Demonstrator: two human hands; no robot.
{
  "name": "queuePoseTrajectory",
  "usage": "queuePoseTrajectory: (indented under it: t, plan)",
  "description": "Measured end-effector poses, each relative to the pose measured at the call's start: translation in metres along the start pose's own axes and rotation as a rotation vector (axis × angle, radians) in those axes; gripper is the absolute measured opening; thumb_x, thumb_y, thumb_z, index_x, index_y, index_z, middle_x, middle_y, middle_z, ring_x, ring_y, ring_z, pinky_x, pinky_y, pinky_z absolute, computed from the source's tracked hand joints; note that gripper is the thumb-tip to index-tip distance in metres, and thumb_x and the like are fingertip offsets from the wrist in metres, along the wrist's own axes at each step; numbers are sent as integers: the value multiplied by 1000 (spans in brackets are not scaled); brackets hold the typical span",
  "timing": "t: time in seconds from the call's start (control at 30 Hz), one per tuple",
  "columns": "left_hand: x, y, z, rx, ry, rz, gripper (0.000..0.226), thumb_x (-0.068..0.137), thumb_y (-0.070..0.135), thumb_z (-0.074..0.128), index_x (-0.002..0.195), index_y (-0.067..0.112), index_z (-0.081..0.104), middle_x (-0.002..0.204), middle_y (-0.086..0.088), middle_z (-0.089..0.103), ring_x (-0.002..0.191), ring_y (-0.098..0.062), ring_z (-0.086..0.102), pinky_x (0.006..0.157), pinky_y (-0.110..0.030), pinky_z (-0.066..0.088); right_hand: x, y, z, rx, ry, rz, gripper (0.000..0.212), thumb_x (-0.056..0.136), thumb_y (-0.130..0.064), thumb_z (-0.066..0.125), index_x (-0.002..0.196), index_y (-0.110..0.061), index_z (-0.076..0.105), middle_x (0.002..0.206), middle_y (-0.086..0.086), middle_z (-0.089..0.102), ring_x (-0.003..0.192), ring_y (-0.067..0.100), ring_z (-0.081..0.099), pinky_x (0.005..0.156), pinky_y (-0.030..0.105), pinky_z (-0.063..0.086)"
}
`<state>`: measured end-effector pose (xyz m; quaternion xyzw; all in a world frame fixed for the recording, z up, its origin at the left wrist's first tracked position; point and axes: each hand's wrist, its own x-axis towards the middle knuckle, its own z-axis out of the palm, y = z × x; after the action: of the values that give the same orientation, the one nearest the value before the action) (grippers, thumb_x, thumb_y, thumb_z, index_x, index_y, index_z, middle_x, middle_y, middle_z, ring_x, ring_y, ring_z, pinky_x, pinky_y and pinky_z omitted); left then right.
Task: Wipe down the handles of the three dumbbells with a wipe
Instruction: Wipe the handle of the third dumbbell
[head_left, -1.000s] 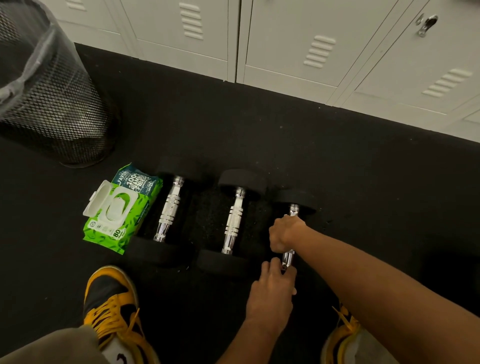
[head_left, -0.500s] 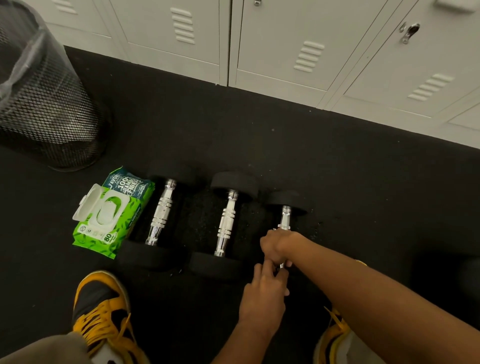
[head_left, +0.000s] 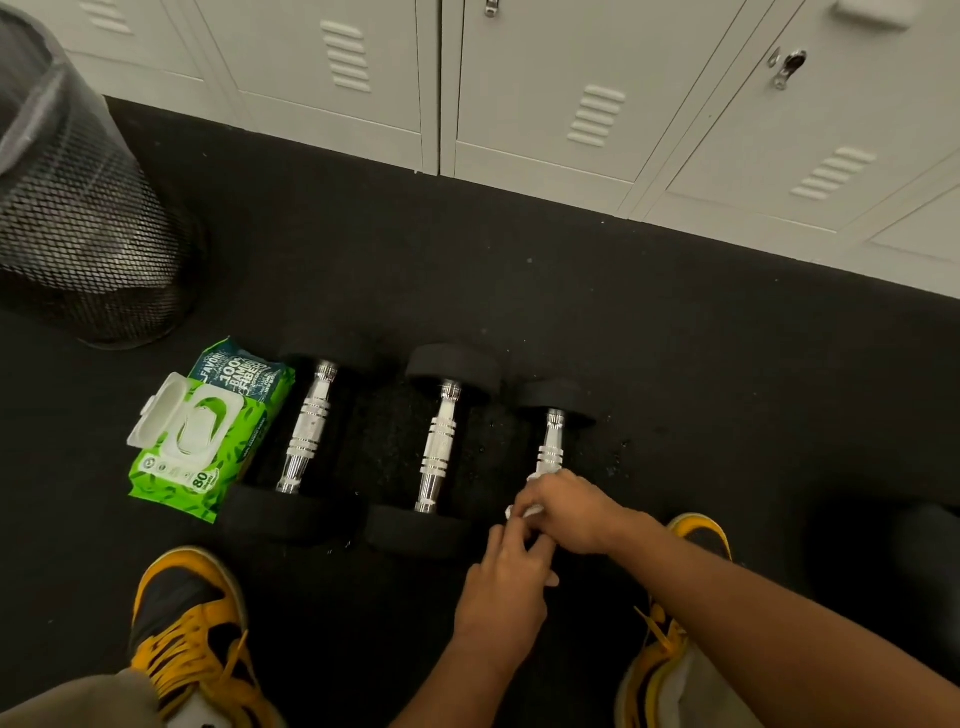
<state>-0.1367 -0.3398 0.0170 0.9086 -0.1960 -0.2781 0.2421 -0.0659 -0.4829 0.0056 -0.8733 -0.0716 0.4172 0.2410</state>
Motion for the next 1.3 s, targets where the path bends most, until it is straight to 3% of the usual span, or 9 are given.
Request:
queuePoseTrajectory:
  t: [0.23, 0.4, 0.63, 0.8, 1.0, 1.17, 1.3]
  plan:
    - [-3, -6, -1, -10, 30, 18, 38, 98, 25, 54, 134, 31, 43, 137, 4, 35, 123, -10, 38, 87, -26, 50, -18, 7, 7, 333, 132, 53, 12, 89, -22, 69, 92, -31, 76, 93, -21, 68, 97, -6, 60, 93, 22, 47]
    - [-4, -8, 0, -8, 34, 25, 46, 99, 27, 52, 142, 34, 38, 138, 6, 33, 124, -7, 36, 86, -21, 48, -20, 13, -1, 384, 100, 78, 11, 87, -21, 72, 91, -30, 77, 91, -23, 67, 90, -12, 59, 83, 13, 42]
    - [-4, -7, -5, -6, 37, 32, 40, 100, 28, 50, 139, 32, 42, 136, 6, 36, 124, -8, 37, 84, -22, 48, -30, 29, 4, 594, 119, 175, 15, 83, -13, 74, 83, -28, 78, 89, -12, 73, 90, 4, 67, 88, 30, 52]
    - [-5, -5, -4, -11, 39, 21, 37, 100, 29, 50, 137, 32, 45, 137, 5, 37, 125, -8, 37, 85, -22, 49, -39, 31, 19, 703, 224, 254, 16, 84, -7, 70, 86, -23, 75, 90, -9, 70, 84, 4, 64, 75, 23, 46]
    - [-4, -7, -4, -14, 36, 19, 39, 100, 30, 51, 138, 33, 44, 140, 5, 35, 128, -7, 36, 91, -22, 48, -32, 29, 43, 718, 385, 406, 19, 85, -6, 69, 86, -25, 70, 97, -7, 69, 94, 5, 62, 77, 22, 46]
    - [-4, -7, -4, -7, 38, 20, 39, 100, 28, 52, 138, 31, 44, 142, 4, 35, 131, -8, 35, 92, -21, 48, -23, 28, 56, 810, 535, 483, 24, 84, -1, 67, 82, -25, 71, 91, -7, 72, 91, 8, 67, 84, 31, 55]
    - [-4, -7, -3, -7, 39, 7, 39, 98, 26, 54, 136, 32, 45, 141, 5, 36, 131, -7, 35, 92, -21, 48, -14, 25, 56, 964, 580, 511, 34, 84, 4, 65, 96, -28, 67, 102, -6, 70, 98, 10, 66, 89, 36, 56]
